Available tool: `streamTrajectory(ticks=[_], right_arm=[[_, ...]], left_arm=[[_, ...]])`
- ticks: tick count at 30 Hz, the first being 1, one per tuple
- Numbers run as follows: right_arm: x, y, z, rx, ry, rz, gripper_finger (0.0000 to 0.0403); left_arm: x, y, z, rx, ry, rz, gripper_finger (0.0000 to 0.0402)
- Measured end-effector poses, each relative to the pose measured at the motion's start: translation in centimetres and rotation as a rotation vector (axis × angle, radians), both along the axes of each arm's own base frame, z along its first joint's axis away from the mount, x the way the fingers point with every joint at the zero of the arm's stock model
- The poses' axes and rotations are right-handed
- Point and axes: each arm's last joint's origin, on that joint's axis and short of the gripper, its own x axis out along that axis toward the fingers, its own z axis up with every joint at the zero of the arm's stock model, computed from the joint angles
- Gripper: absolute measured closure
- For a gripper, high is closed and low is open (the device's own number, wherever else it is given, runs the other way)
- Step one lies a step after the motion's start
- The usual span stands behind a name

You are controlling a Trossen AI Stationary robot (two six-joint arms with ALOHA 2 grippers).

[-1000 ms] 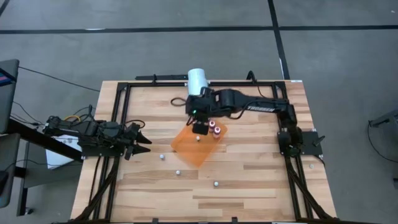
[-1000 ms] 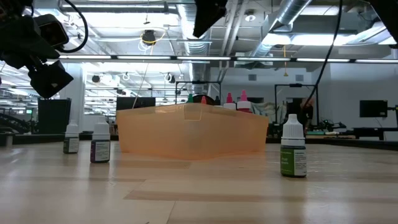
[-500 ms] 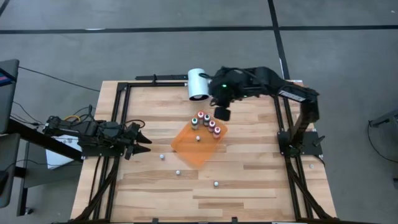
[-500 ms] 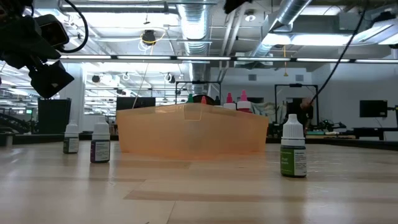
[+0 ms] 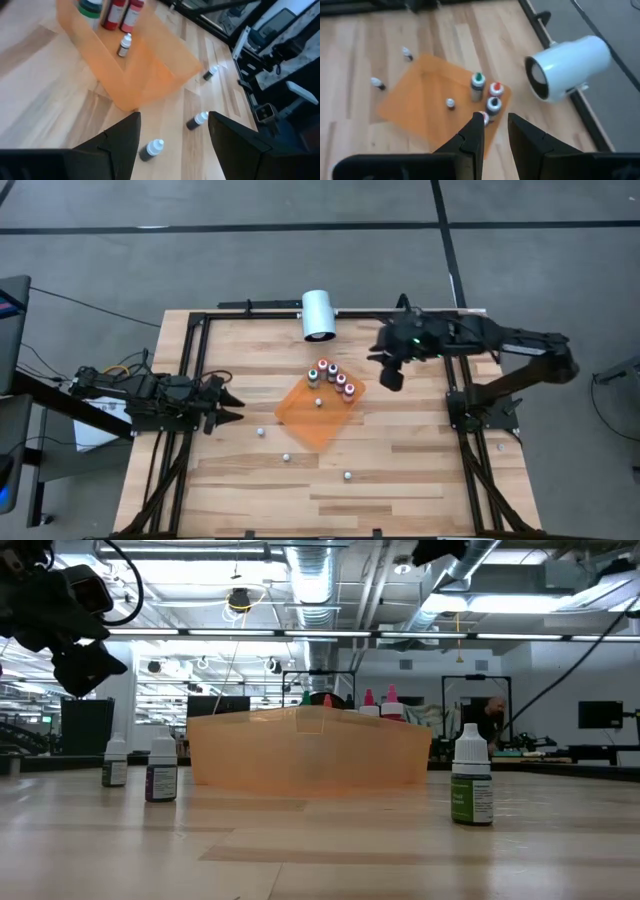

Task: Pick & Place food coloring
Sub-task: Put the small green food coloring bottle into the orange bin

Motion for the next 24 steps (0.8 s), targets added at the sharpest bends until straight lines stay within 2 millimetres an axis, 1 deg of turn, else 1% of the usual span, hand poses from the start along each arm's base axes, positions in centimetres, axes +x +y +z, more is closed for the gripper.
streamTrajectory(ticks=[5, 9, 17, 20, 24], right_arm=[[-2.7, 1.1, -1.8, 0.047, -0.138, 0.070, 0.0328], [-4.7, 1.5, -3.1, 0.098, -0.248, 0.134, 0.0328], [-9.1, 1.5, -5.6, 0.120, -0.409, 0.130, 0.0328], [-10.5, 1.6, -6.7, 0.121, -0.490, 0.137, 0.0328], [-12.8, 1.6, -8.4, 0.159, -0.561, 0.118, 0.0328]], left_arm=[[0.1, 0.2, 0.3, 0.018, -0.034, 0.071, 0.0178], [0.3, 0.3, 0.8, 0.016, -0.086, 0.098, 0.0178], [0.5, 0.3, 1.8, -0.002, -0.193, 0.117, 0.0178], [0.5, 0.3, 2.0, -0.004, -0.210, 0.130, 0.0178], [0.7, 0.3, 2.3, -0.009, -0.244, 0.143, 0.0178]])
